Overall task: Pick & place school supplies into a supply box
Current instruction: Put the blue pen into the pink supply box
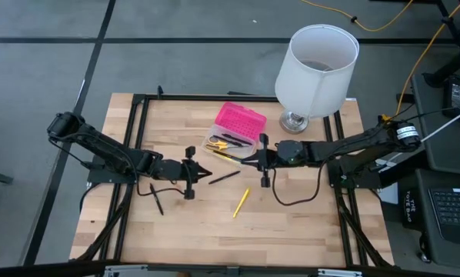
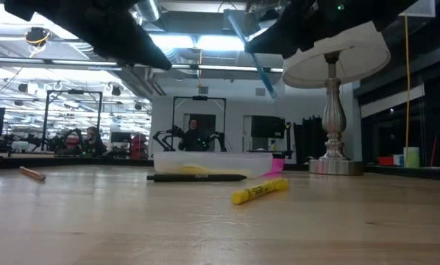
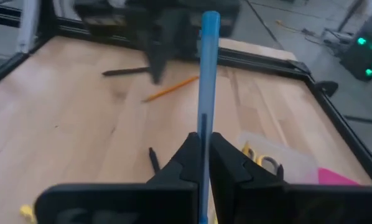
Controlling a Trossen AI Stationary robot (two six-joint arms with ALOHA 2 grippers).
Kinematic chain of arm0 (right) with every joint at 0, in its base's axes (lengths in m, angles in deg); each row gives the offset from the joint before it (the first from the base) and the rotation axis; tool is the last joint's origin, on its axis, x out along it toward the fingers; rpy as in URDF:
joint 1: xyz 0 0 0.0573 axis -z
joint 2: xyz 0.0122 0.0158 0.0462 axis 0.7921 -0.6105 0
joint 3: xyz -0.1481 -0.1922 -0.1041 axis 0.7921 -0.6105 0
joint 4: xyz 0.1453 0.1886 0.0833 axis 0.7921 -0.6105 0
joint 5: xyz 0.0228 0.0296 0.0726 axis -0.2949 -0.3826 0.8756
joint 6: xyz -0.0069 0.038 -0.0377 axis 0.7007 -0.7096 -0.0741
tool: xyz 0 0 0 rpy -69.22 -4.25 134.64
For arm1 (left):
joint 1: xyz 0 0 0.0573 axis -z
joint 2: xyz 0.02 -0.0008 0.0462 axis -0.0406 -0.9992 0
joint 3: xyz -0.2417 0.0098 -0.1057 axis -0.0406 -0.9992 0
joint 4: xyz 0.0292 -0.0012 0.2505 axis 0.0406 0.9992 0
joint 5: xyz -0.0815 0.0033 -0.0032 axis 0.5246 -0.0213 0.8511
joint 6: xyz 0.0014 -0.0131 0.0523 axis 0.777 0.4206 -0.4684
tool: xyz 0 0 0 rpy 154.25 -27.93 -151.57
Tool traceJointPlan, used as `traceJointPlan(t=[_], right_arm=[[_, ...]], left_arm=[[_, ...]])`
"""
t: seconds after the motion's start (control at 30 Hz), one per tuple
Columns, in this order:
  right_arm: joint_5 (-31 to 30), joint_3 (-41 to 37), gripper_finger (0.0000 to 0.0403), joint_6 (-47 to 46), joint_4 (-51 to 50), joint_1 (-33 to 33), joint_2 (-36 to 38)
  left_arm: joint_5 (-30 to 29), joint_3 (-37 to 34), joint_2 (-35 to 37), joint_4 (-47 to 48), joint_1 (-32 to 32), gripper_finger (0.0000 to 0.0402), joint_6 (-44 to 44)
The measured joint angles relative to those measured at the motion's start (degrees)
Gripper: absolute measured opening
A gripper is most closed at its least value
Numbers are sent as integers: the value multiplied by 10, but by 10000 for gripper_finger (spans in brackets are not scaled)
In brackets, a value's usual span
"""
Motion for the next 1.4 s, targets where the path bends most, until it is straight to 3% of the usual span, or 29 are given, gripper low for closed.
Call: traceJointPlan(t=[0.1, 0.3, 0.57, 0.77, 1.07, 1.23, 1.4], right_arm=[[-13, 0, 16, -13, 2, 0, -11], [-32, 11, 16, -14, 8, 0, -49], [-112, 88, 16, -10, -44, 2, -109], [-118, 152, 16, -32, -130, 23, -146], [-116, 256, 16, -50, -244, 78, -208], [-65, 268, 16, -61, -254, 108, -242], [-55, 269, 16, -79, -279, 124, -251]], left_arm=[[37, 0, 0, -23, 0, 1, -29], [47, 0, 0, -26, -19, 3, -75], [161, 0, 5, -26, -103, 3, -107], [231, -1, 5, -18, -161, 1, -131], [247, -1, 7, 33, -196, 2, -136], [244, -1, 7, 48, -196, 2, -139], [244, -1, 7, 56, -196, 6, -119]])
